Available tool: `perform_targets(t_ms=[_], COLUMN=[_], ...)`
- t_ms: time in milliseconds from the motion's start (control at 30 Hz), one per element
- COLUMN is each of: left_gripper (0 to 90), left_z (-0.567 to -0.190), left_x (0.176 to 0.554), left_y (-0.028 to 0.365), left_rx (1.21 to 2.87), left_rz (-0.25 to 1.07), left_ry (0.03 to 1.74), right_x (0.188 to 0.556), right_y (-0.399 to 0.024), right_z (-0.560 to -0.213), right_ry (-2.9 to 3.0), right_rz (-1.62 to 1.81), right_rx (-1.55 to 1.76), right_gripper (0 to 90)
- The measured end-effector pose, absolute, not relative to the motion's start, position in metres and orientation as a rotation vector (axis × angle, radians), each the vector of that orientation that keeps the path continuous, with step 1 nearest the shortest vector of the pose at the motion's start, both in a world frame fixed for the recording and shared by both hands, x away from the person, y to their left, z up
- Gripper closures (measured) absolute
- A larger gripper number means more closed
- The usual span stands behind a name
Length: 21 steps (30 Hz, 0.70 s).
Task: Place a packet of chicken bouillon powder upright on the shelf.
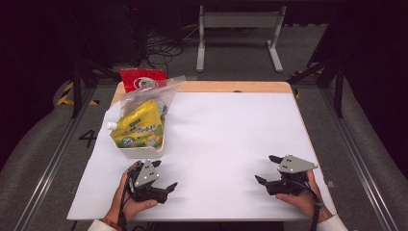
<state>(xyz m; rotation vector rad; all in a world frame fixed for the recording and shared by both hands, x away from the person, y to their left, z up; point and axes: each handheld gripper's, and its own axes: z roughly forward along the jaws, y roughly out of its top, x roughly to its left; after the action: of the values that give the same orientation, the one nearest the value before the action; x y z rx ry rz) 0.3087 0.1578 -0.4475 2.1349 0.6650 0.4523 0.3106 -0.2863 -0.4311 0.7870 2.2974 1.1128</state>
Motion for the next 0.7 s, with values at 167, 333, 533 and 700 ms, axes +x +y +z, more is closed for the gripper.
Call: perform_targets(t_ms=[167, 333, 533, 700], left_gripper=[10.3, 10.2, 9.9, 9.5], left_z=[-0.4520, -0.4517, -0.4503, -0.4489], left_x=[0.3136, 0.3155, 0.3167, 0.3161], left_y=[0.1519, 0.1506, 0.1546, 0.1558], left_rx=[2.155, 2.143, 2.109, 2.090], left_rz=[0.429, 0.427, 0.421, 0.431], left_ry=[0.644, 0.631, 0.644, 0.642], right_x=[0.3065, 0.3023, 0.3017, 0.3019], right_y=[-0.2910, -0.2936, -0.2933, -0.2923], right_z=[-0.4325, -0.4327, -0.4340, -0.4351], right_ry=[2.280, 2.261, 2.249, 2.234], right_rz=[1.102, 1.087, 1.072, 1.073], right_rx=[0.795, 0.789, 0.782, 0.782], right_gripper=[14.6, 13.7, 13.0, 11.3])
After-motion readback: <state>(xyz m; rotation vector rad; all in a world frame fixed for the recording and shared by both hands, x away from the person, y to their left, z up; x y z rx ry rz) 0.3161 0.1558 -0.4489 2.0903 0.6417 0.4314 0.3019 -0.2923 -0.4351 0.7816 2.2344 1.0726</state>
